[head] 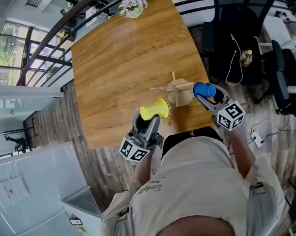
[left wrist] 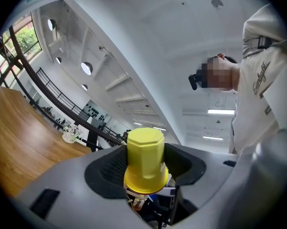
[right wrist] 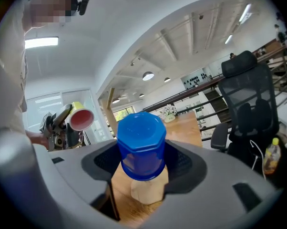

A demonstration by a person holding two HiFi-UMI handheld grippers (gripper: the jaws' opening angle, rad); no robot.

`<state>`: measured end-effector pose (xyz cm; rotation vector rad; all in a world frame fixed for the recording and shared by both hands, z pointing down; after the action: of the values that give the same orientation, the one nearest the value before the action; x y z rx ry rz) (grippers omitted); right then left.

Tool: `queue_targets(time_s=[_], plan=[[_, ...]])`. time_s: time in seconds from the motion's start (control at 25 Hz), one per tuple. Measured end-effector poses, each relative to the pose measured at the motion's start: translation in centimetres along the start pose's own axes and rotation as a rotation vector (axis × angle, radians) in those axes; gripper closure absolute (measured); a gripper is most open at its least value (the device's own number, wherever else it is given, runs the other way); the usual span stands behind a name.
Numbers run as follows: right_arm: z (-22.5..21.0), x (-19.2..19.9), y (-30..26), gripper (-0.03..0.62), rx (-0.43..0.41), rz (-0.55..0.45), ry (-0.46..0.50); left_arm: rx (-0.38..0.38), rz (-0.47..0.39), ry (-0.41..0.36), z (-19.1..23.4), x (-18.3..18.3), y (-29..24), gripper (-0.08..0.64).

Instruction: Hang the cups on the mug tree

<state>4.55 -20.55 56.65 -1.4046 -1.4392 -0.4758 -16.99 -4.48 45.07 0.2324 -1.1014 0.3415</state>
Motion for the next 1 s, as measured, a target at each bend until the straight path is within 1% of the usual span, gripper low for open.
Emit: queue_targets(time_s=[0.16,0.32,0.52,0.76,1.0], plan=[[-0.8,1.6,-1.6,0.324,0.018,0.004,-0.134,0.027,0.016,0.023,0.4,0.0,0.0,0.316],[-1.4,2.2,-2.8,0.322,0.024,0.019,-0.178,0.038,0.020,0.011,1.0,-0.7,-0.4,0.315],[-1.7,3.6,-4.3,0.324,0.008,0.034,-0.248,0.040,0.035,0.006,1.5,-1.3,0.0,0.316],[-2.0,5.3,-5.5,0.324,-0.011,0.055,-0.286,0.039,0.032,-0.004,1.3,-1.3,0.2,0.316],[-1.2,5.3,-7.4,0.322,0.000,0.060,-0.303,0.039,0.025,0.028,2.2,-1.6,1.4,0.314]])
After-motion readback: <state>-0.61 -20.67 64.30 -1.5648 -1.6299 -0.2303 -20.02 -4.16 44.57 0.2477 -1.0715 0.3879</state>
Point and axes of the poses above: the fingertips, and each gripper's own axes: y backward along the fingers, z to its left, x out of its underside, the point moved 5 cm from there along y, backward along the fingers, and after that the axes turned 12 degrees about z, right-handed, at the moved point
